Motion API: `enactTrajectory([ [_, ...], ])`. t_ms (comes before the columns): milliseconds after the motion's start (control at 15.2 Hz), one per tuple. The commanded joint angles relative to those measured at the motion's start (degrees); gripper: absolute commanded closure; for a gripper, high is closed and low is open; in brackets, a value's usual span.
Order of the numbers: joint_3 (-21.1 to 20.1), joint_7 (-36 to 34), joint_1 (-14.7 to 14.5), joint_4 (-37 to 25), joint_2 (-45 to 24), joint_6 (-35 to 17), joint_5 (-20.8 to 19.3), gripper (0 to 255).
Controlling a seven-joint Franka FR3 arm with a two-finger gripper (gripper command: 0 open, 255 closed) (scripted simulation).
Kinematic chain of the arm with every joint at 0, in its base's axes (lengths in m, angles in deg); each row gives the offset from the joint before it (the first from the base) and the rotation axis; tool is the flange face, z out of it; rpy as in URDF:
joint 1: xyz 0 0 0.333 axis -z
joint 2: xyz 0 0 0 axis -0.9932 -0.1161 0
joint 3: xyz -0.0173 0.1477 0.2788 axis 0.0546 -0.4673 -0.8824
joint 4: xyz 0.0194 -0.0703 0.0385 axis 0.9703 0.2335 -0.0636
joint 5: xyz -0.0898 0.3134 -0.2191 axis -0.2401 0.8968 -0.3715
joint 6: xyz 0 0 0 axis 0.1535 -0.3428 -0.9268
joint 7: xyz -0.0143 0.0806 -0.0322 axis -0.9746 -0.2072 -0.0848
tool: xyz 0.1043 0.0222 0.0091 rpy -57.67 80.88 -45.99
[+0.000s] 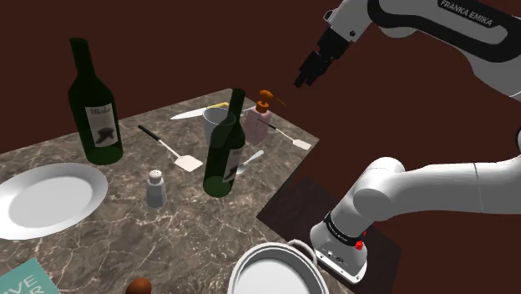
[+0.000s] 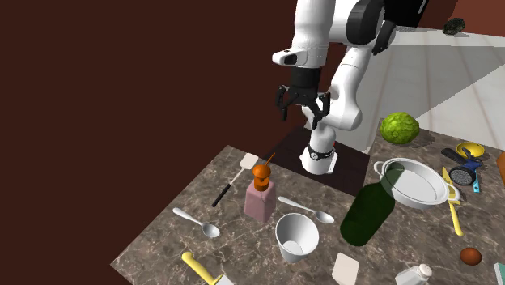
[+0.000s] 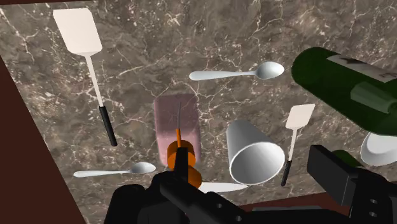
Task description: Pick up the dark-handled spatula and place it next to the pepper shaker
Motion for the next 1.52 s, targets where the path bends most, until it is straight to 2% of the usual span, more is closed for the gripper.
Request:
enactTrajectory([
  [0,0.0,0.0,0.0,0.0,0.0,0.0,0.0,0],
  [726,6.9,9.6,2.5,8.7,-9.9,-14.4,-5.5,0],
  [1452,14.3,19.2,4.5,9.5,-27.8,-29.8,-8.7,0],
])
